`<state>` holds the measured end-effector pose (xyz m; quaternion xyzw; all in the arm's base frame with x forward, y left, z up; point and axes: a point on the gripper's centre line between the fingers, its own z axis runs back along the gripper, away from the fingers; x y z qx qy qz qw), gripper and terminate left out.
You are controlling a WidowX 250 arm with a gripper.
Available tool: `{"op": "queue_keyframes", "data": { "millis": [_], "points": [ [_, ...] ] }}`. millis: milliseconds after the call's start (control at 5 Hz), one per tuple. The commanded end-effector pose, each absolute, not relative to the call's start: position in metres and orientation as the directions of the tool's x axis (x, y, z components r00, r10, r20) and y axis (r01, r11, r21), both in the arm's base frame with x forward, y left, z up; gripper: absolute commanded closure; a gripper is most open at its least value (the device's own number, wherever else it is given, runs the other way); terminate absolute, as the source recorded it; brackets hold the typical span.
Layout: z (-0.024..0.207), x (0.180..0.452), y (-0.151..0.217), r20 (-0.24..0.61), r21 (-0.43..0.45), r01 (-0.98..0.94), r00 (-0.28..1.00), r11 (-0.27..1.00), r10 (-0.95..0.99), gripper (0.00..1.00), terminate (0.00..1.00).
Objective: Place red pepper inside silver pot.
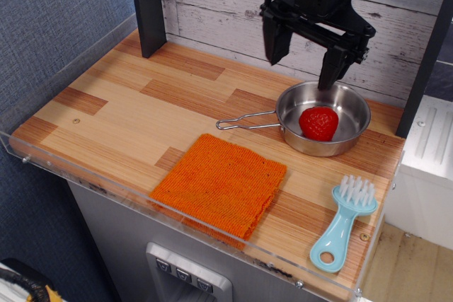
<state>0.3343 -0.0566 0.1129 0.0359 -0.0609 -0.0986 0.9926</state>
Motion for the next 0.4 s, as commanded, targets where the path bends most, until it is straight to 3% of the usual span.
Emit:
{"op": "queue_keyframes", "data": {
  "millis": [0, 200],
  "points": [
    [0.1159, 0.3019, -0.0446, 0.102, 0.000, 0.014, 0.995, 1.000, -0.014, 0.00, 0.00],
    [0.1122, 0.2979, -0.0384, 0.100, -0.001, -0.018, 0.995, 1.000, 0.018, 0.00, 0.00]
  ]
}}
